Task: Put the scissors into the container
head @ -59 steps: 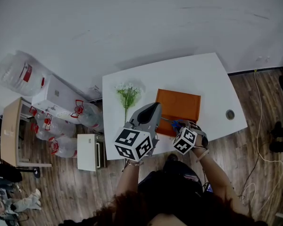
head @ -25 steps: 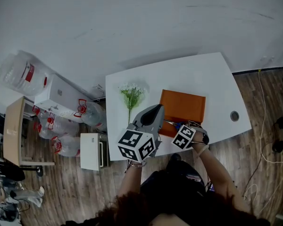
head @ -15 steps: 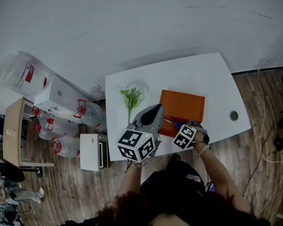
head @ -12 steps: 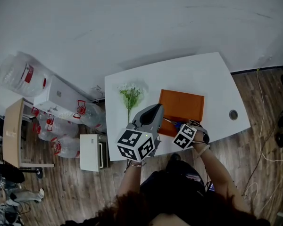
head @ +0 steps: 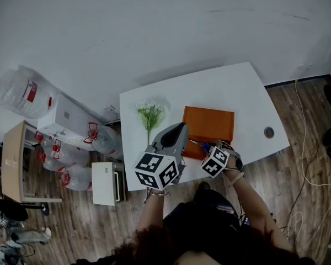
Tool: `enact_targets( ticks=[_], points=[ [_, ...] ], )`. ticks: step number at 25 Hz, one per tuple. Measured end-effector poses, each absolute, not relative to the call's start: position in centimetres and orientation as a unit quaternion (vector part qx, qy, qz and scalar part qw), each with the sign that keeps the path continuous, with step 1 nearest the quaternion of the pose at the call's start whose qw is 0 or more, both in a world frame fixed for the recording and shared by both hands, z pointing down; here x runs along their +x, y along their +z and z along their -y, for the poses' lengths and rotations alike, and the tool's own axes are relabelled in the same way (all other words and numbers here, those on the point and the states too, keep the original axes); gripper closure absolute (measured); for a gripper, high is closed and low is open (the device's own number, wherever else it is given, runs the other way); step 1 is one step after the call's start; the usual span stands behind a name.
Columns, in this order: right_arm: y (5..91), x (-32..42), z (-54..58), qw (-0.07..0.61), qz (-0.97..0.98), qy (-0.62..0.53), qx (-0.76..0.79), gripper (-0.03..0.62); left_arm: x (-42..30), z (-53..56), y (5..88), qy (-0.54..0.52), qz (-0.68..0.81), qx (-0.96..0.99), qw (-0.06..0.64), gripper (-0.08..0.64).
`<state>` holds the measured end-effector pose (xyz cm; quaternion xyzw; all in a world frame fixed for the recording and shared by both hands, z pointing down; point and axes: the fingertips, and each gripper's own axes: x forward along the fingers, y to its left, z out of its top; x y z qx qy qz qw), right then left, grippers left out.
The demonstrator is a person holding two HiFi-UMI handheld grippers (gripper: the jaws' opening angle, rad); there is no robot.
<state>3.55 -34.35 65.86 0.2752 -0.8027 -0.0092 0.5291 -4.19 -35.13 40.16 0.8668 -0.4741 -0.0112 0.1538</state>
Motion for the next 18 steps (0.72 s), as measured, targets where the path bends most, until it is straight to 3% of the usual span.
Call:
enact_targets(
  ticks=[18],
  points=[
    [58.1, 3.8, 34.3, 0.372, 0.831, 0.035, 0.413, 0.548, -3.8, 32.3, 39.5, -0.008, 0.460, 0.877, 0.136, 0.541]
  ],
)
